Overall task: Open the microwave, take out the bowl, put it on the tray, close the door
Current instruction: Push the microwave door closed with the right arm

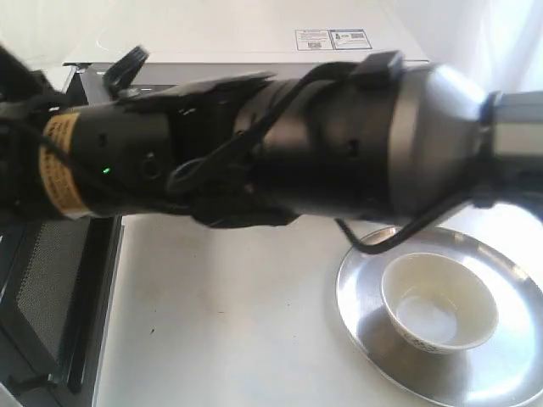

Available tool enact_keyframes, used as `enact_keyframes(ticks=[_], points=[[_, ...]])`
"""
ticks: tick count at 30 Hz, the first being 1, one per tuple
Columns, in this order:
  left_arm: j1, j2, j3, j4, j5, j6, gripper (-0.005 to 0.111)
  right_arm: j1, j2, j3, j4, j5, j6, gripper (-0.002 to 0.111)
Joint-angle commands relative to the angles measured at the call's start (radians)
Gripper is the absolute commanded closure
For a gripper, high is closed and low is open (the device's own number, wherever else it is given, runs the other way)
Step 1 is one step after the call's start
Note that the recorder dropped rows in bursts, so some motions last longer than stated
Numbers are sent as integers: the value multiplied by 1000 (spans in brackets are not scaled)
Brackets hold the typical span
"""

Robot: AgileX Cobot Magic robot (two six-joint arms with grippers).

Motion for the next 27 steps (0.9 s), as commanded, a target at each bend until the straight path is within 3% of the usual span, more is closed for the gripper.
enact_keyframes(ticks=[1,17,23,27], points=[[-1,-2,3,-4,0,-6,107,42,58,-54,2,135,-109,108],[-1,-2,3,-4,0,-6,107,45,162,-254,63,285,-235,108],[-1,-2,3,-4,0,-6,107,62,218,-254,61,381,-386,108],[-1,-2,3,-4,0,-6,107,90,211,-254,60,556,-546,108]])
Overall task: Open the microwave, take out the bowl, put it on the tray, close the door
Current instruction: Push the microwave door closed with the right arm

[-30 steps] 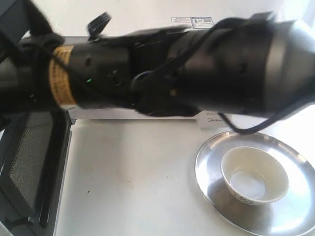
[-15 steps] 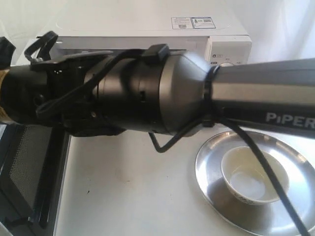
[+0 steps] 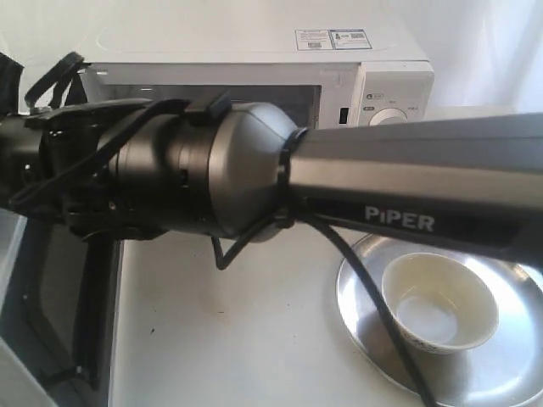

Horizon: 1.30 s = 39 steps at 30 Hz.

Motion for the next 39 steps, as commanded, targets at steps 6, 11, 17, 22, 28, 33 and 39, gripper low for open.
enact_keyframes(ticks=[6,11,17,22,28,33,39], points=[[-1,-2,3,-4,0,-6,107,27,-28,1,-27,675,-205,108],[-1,-2,3,-4,0,-6,107,-55,-28,1,-214,1251,-12,108],[-1,-2,3,-4,-1,-6,107,-92,-102,1,-93,1251,143,108],[-1,-2,3,-4,-1,-6,107,-30,-125,1,-95,1146,149,108],[-1,-2,3,-4,-1,-6,107,55,-182,24,-121,820,197,108],[-1,-2,3,-4,-1,-6,107,112,-351,109,-98,575,241,108],[-1,-2,3,-4,-1,-6,107,143,-657,341,31,334,243,108]])
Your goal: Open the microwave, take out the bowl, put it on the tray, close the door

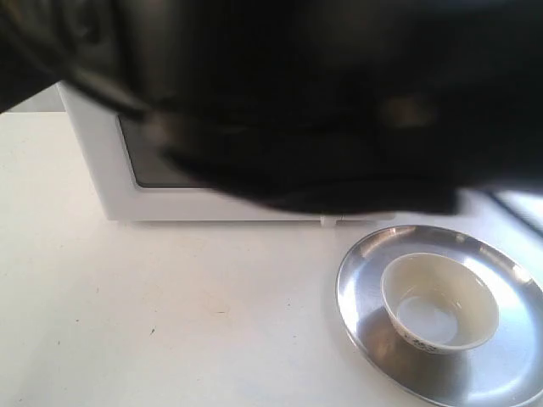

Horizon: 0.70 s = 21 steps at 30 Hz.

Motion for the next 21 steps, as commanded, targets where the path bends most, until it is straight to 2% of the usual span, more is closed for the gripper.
enact_keyframes(ticks=[1,7,11,16,21], points=[[-1,-2,3,-4,-1,-6,107,12,-212,180,96,-167,13,108],[-1,-2,3,-4,-1,-6,107,20,-466,496,244,-250,15,108],[-1,-2,3,-4,-1,-6,107,20,-598,707,253,-391,84,108],[-1,-2,3,-4,-1,-6,107,20,-695,865,294,-437,164,108],[-1,-2,3,-4,-1,-6,107,20,-780,872,298,-327,248,108]])
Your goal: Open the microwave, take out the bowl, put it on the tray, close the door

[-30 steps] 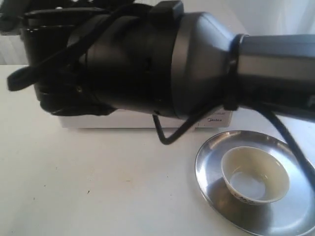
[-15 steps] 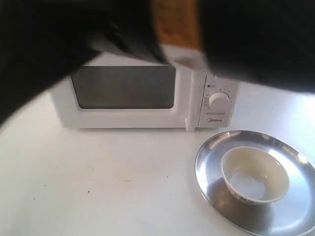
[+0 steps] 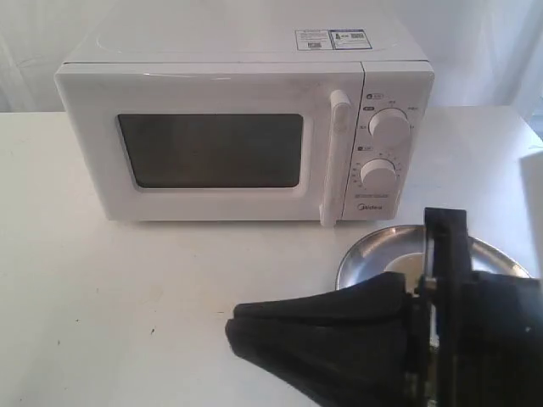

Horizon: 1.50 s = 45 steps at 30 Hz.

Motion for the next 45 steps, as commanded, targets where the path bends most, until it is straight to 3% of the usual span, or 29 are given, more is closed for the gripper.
enact_keyframes(ticks=[1,4,7,14,20,23,35,45], points=[[-1,-2,3,-4,-1,-6,107,1,-62,3,6,106,48,108],[-1,-2,3,-4,-1,-6,107,-3,-57,3,-24,319,55,108],[-1,-2,3,-4,-1,-6,107,-51,-90,24,-131,322,130,108],[-1,-2,3,-4,-1,-6,107,-466,-358,204,-193,105,196,108],[-1,-2,3,-4,-1,-6,107,-819,-596,370,-193,94,201,108],[-1,-2,3,-4,-1,-6,107,-939,-670,421,-193,94,207,108],[-1,-2,3,-4,-1,-6,107,-1256,-753,535,-189,41,231,108],[-1,-2,3,-4,-1,-6,107,-1312,-753,548,-189,13,229,108]])
